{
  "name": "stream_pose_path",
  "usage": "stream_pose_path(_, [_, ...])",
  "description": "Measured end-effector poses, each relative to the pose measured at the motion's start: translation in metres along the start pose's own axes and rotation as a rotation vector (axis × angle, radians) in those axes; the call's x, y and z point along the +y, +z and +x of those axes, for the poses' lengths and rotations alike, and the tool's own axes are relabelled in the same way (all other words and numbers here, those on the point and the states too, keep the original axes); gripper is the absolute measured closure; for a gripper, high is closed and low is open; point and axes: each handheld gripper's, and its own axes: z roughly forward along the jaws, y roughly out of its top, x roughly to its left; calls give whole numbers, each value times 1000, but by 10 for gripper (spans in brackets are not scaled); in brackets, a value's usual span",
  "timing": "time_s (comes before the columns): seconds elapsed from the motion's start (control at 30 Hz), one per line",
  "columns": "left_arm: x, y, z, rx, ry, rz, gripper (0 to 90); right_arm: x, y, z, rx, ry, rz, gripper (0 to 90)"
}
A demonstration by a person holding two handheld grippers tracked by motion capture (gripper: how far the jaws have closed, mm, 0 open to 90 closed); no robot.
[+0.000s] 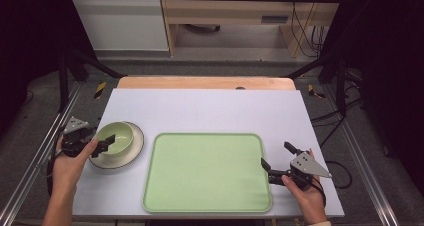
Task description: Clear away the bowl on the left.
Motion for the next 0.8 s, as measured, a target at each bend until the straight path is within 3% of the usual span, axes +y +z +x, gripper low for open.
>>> stream_pose_path(0.2, [-1, 1, -1, -8, 2, 17, 155, 0, 0, 1, 0, -1, 2, 31])
stream_pose_path(0.4, [-1, 1, 1, -10, -24, 19, 217, 0, 0, 0, -2, 0, 5, 31])
stream_pose_path(0.6, [-2, 0, 4, -12, -49, 24, 350, 0, 0, 0, -4, 1, 6, 32])
stream_pose_path(0.8, [-3, -2, 7, 0, -75, 14, 422, 0, 0, 0, -1, -3, 9, 33])
